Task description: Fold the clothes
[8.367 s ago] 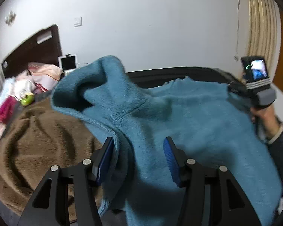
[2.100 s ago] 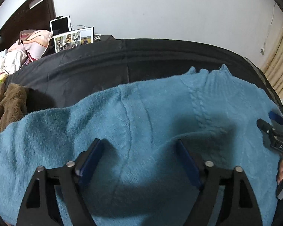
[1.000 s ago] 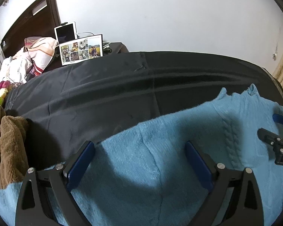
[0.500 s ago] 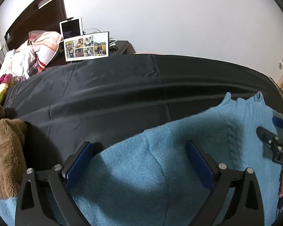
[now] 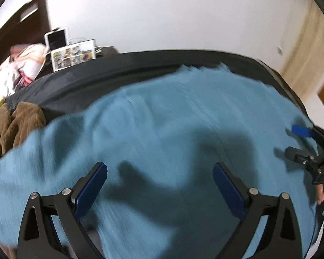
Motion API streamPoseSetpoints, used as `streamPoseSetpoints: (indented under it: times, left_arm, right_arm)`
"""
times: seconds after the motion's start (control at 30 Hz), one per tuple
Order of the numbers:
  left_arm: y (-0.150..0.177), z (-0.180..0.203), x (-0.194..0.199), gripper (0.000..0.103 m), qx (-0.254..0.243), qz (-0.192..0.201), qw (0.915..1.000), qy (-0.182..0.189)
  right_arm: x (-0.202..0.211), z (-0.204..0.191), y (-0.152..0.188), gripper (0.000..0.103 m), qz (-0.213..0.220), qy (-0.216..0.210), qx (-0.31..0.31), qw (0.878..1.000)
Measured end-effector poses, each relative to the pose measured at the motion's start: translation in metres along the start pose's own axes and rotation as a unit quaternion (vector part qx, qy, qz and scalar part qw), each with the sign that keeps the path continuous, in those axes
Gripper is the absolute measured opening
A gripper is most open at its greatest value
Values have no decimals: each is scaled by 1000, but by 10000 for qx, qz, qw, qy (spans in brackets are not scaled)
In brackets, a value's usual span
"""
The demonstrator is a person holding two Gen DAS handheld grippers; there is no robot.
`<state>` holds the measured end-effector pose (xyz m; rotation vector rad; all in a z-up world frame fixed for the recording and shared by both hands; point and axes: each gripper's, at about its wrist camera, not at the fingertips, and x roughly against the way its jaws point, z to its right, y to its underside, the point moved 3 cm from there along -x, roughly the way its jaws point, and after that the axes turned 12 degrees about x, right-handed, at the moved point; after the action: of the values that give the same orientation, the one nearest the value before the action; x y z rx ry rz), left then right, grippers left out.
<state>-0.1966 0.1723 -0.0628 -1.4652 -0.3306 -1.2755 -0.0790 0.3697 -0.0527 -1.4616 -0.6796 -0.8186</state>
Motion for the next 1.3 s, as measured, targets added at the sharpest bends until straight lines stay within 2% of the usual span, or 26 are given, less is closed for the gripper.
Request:
streamPoseSetpoints:
  times: [0.1,0.33,0.37,0.4,0.67,1.3]
  left_arm:
    - [34,20,9,100,-242,-101,9996,75]
    - [88,37,17,100,-329,-204,9991,148]
    - [92,37,15,100,-333,-194,9992,97]
    - [96,37,15,100,-344,-165,9993,32]
    - [113,26,22,100,-336,102,9994,-81]
    - [115,5,26,102,-405,95,9990,-183]
  right_arm:
    - [13,-19,33,102,-61,-132,103,9998]
    - [17,-52,85,103,-505,19,671,9965]
    - [19,-59,90,102,-404,202,915,9948]
    - [21,-60,93,102,-363,208,909,9950]
    - [35,-59,112,102,-222,225,752,9967]
    - [60,-77,135,102,-42,310,598,9977]
